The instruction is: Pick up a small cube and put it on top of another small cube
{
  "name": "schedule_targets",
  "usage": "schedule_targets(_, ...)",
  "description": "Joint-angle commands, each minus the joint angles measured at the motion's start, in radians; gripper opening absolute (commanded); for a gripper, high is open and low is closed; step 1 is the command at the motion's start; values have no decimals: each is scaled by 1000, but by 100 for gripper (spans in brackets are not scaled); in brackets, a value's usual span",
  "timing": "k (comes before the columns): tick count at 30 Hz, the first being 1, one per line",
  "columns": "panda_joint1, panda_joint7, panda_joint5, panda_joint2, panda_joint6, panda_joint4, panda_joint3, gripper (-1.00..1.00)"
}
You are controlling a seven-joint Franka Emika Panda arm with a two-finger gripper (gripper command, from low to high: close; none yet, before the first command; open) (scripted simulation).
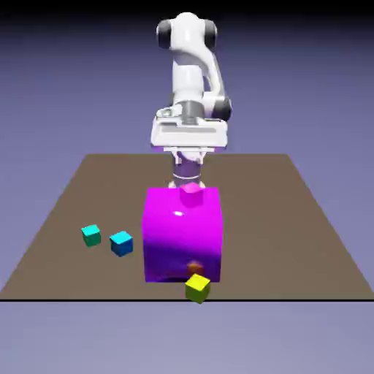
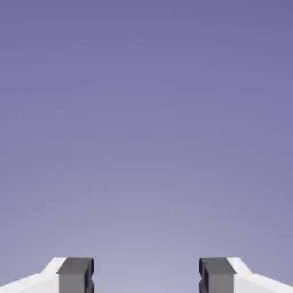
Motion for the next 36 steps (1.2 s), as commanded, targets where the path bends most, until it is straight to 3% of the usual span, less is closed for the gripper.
schedule_targets(1, -23, 0, 7, 36, -32, 21, -13, 0)
schedule_targets(24, -560, 7, 178, 865, -760, 489, -314, 0)
schedule_targets(29, -589, -43, 252, 1001, -599, 456, -260, 0)
schedule_targets(30, -589, -43, 252, 1001, -599, 456, -260, -100)
schedule_targets(36, -518, 61, 184, 820, -768, 459, -317, -100)
